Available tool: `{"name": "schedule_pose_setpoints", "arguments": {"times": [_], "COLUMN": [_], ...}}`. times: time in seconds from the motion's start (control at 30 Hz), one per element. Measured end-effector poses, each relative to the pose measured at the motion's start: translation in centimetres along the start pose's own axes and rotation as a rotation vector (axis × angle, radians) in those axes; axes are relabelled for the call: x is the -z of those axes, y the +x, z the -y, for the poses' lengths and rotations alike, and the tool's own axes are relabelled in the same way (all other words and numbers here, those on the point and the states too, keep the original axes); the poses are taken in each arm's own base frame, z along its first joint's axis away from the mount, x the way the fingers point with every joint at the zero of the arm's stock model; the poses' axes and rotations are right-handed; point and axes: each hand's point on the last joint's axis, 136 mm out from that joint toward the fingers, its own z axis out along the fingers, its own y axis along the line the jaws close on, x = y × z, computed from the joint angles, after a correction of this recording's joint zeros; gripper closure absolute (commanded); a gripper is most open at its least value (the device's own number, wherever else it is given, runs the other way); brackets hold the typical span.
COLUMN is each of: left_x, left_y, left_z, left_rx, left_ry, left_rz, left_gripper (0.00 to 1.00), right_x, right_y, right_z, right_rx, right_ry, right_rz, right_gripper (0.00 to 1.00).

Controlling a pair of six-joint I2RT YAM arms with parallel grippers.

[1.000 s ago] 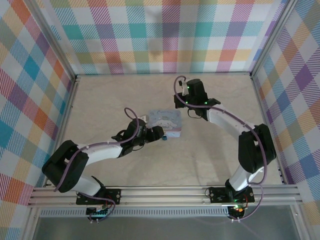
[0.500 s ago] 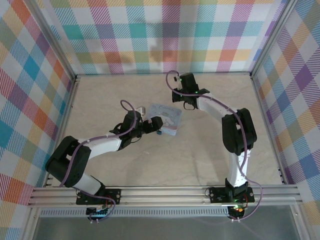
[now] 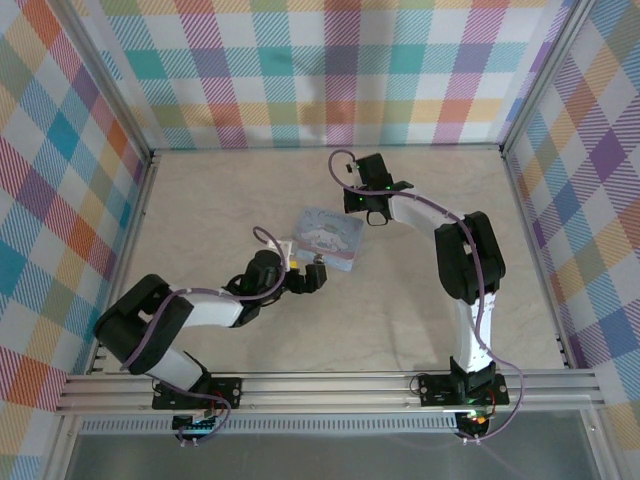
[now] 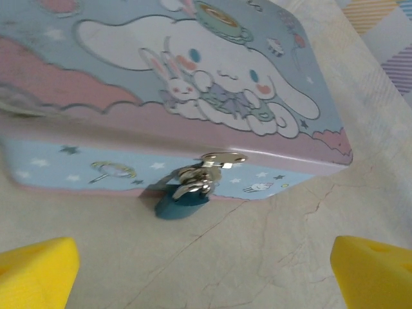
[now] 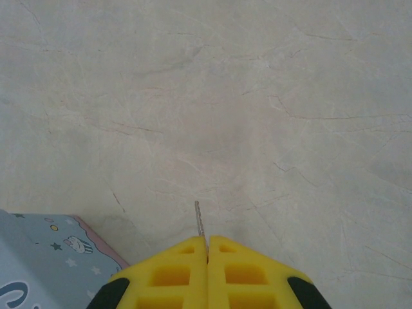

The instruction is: Unlock the padlock with the key

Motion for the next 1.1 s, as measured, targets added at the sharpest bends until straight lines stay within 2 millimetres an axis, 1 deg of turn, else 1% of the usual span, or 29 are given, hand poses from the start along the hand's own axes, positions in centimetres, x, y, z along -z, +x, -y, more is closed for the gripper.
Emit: {"name": "schedule_pose_setpoints", "arguments": {"times": [0.13, 0.27, 0.5, 0.67, 0.77, 0.83, 0.87, 0.9, 0.97, 1.07, 1.1], "left_x": [-1.6, -3.0, -4.4, -5.2, -5.5, -5.5, -5.5, -5.6, -5.5, -5.5, -5.5], "left_y": [1.7, 2.7, 2.5, 2.6, 2.9, 3.3, 3.4, 3.5, 3.5, 3.3, 3.3], "left_z": [1.1, 1.4, 1.8, 2.9, 4.1, 4.8, 5.2, 5.4, 5.9, 6.1, 6.2], "left_rx": [-0.098, -0.15, -0.2, -0.24, -0.25, -0.252, -0.25, -0.249, -0.239, -0.207, -0.191], "left_ry": [0.028, 0.033, 0.043, 0.099, 0.166, 0.207, 0.229, 0.243, 0.274, 0.317, 0.332], "left_rz": [-0.032, -0.045, -0.018, -0.035, -0.058, -0.075, -0.084, -0.089, -0.101, -0.107, -0.11], "left_gripper": [0.0, 0.0, 0.01, 0.04, 0.1, 0.12, 0.15, 0.18, 0.2, 0.28, 0.28], "right_x": [-0.1, -0.4, -0.5, -0.9, -1.0, -1.0, -1.0, -1.0, -1.1, -1.2, -1.2], "right_y": [0.1, 0.5, 0.7, 1.8, 2.2, 2.2, 2.2, 2.2, 2.2, 2.3, 2.3], "right_z": [0.0, 0.1, -0.1, -0.1, 0.0, 0.0, 0.0, -0.1, -0.1, -0.1, -0.1], "right_rx": [0.0, 0.0, 0.006, 0.005, 0.004, 0.005, 0.005, 0.005, 0.005, 0.005, 0.005], "right_ry": [0.0, 0.002, -0.012, -0.021, -0.023, -0.024, -0.024, -0.025, -0.027, -0.03, -0.031], "right_rz": [-0.003, -0.012, -0.015, -0.034, -0.04, -0.037, -0.036, -0.034, -0.032, -0.03, -0.028], "right_gripper": [1.0, 1.0, 1.0, 1.0, 1.0, 1.0, 1.0, 1.0, 1.0, 1.0, 1.0]}}
